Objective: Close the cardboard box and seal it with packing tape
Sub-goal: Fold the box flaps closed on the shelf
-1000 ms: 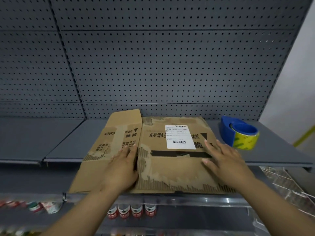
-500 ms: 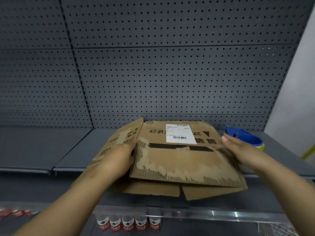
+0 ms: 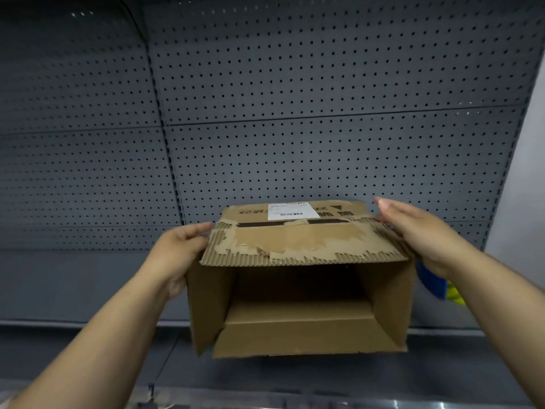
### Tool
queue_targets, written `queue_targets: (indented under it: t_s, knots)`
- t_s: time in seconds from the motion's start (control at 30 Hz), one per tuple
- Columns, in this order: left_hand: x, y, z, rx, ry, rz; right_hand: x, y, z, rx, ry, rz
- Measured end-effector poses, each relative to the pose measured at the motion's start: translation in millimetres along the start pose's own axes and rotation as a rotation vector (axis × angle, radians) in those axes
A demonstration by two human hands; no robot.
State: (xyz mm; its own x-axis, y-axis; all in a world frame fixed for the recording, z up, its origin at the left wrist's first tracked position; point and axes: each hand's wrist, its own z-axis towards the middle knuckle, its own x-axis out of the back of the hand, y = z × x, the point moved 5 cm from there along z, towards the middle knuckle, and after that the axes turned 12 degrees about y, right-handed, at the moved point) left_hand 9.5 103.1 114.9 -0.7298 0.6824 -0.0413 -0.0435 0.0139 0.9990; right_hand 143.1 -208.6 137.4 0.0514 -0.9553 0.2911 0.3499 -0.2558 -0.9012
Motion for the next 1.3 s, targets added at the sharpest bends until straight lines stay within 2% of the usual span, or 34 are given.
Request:
queue_targets:
  t_s: [0.13, 0.23, 0.3, 0.4, 0.43, 0.5, 0.57, 0.63, 0.77, 0.87, 1.03, 1.13, 1.23, 1.3]
  knots:
    - [3, -9, 3, 0.023, -0.058, -0.031, -1, 6, 0, 0.019, 0.053, -0.019]
    - [8, -11, 5, 0.035, -0.086, -0.077, -2, 11, -2, -0.041, 0.000, 0.109]
    - [13, -11, 9, 0.036, -0.089, -0.096, 0, 17, -3, -0.072, -0.154, 0.159]
    - [16, -14, 12, 0.035, -0.111, -0.084, 5, 20, -11, -0.095, -0.510, 0.123]
    - [16, -16, 12, 0.033, -0.121, -0.073, 5, 21, -13, -0.086, -0.606, 0.047]
    - [14, -19, 12, 0.018, -0.129, -0.042, 4, 24, -11, -0.019, -0.675, -0.210]
    - [12, -19, 12, 0.000, -0.124, -0.023, 2, 24, -8, 0.072, -0.634, -0.470]
    - [12, -19, 14, 0.002, -0.122, -0.033, 2, 18, -6, 0.139, -0.550, -0.514]
    - [16, -20, 18, 0.007, -0.107, -0.104, 4, 8, -5, 0.197, -0.445, -0.401]
    - [15, -24, 21, -0.067, -0.116, -0.079, 9, -1, 3, 0.219, -0.241, -0.276]
    - [15, -15, 16, -0.459, 0.005, 0.124, 12, -1, 14, 0.207, 0.038, -0.176]
    - [14, -16, 17, -0.595, 0.041, 0.232, 10, -3, 16, 0.163, 0.100, -0.041]
    - [6, -21, 18, -0.629, 0.029, 0.309, 7, 1, 20, 0.118, 0.089, 0.032]
    - [4, -20, 20, -0.637, 0.040, 0.265, 5, 2, 20, 0.075, 0.079, 0.086]
